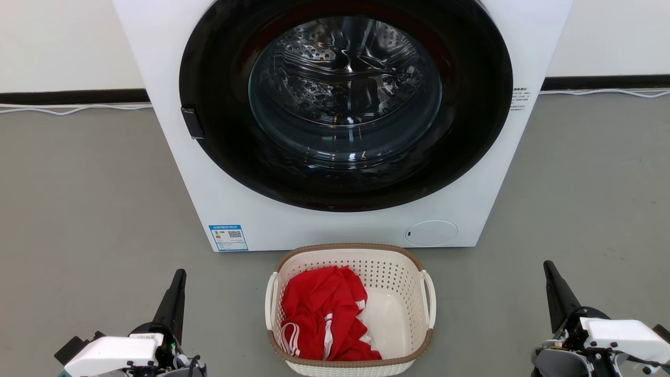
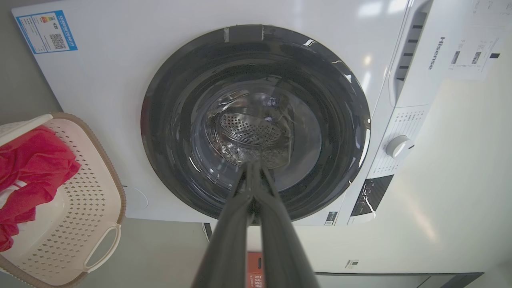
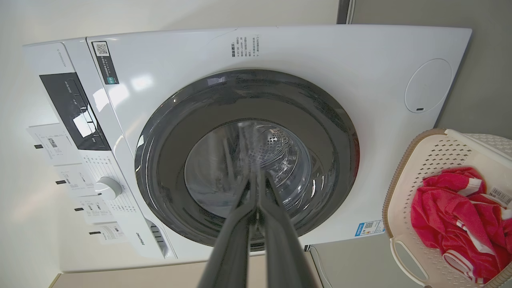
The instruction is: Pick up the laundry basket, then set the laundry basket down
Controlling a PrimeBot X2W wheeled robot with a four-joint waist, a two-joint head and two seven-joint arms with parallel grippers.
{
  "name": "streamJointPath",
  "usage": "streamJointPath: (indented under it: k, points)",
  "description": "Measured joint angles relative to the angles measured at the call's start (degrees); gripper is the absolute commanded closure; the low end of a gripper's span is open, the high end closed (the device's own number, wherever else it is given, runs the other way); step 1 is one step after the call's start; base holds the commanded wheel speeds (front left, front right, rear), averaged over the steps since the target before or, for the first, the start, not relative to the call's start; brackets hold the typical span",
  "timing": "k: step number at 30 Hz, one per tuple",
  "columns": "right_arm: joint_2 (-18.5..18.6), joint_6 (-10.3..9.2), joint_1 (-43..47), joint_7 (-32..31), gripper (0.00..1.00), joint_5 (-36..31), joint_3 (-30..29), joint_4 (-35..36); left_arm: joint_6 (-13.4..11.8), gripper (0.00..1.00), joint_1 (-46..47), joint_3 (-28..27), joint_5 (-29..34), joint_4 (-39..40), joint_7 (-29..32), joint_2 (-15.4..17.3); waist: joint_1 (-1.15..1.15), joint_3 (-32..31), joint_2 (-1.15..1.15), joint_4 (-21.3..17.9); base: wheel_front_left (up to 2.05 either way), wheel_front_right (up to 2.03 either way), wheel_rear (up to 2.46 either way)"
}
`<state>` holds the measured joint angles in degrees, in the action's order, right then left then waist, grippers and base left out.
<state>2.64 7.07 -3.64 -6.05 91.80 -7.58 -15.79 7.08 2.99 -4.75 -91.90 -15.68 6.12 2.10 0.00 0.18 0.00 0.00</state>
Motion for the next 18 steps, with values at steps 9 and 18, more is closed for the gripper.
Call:
streamJointPath:
  k: [9,18]
  points:
    - [0.0,0.00,0.0,0.0,1.00,0.0,0.0,0.0,0.0,1.00,0.0,0.0,0.0,0.0,0.0,0.0,0.00,0.0,0.00,0.0,0.00,0.00,0.00]
    - [0.0,0.00,0.0,0.0,1.00,0.0,0.0,0.0,0.0,1.00,0.0,0.0,0.0,0.0,0.0,0.0,0.00,0.0,0.00,0.0,0.00,0.00,0.00]
